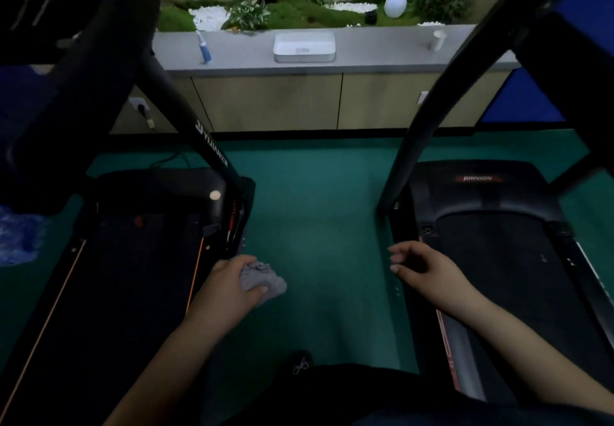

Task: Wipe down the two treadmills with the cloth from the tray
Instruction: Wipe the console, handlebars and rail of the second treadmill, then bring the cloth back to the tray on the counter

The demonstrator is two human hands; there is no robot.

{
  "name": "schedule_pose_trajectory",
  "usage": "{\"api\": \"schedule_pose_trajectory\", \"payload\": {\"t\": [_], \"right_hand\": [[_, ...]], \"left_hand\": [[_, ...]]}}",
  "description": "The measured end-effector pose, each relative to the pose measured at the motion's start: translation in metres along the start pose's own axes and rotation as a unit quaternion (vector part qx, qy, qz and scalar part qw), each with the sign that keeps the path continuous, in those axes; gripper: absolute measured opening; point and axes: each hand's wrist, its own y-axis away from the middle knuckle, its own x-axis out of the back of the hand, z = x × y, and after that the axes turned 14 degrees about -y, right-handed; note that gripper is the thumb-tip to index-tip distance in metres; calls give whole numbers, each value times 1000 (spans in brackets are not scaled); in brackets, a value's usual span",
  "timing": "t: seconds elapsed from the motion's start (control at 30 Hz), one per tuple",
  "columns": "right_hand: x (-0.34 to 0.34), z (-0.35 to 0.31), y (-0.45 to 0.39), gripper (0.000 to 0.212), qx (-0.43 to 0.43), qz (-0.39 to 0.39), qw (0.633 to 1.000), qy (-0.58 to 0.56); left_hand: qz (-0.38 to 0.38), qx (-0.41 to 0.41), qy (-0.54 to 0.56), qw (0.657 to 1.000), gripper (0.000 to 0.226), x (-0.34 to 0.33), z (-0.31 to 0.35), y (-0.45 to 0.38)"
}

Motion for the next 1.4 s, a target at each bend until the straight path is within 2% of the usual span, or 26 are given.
{"api": "schedule_pose_trajectory", "payload": {"t": [0.27,0.5,0.73,0.87,0.97,1.03,1.2,1.4], "right_hand": [[5,-26,-117,26,-8,48,999,-18],[30,-39,-244,26,-19,49,998,-22],[63,-82,-388,30,-5,27,1000,-13],[69,-102,-458,33,-2,19,1000,-24],[66,-109,-503,31,-12,22,999,-35],[62,-112,-534,40,-13,20,999,-35],[52,-134,-621,32,-31,37,998,-40],[53,-178,-715,29,-16,66,996,-51]], "left_hand": [[7,-53,-14,998,53,47,33,-142],[-22,-50,-33,998,54,57,68,-267],[-1,-55,-41,998,53,97,118,-395],[13,-37,-29,999,52,117,120,-455],[-7,-17,-37,999,52,125,114,-496],[-16,0,-33,999,52,130,111,-527],[-24,-11,-22,999,52,149,109,-622],[-21,-43,-28,998,74,188,131,-733]]}}
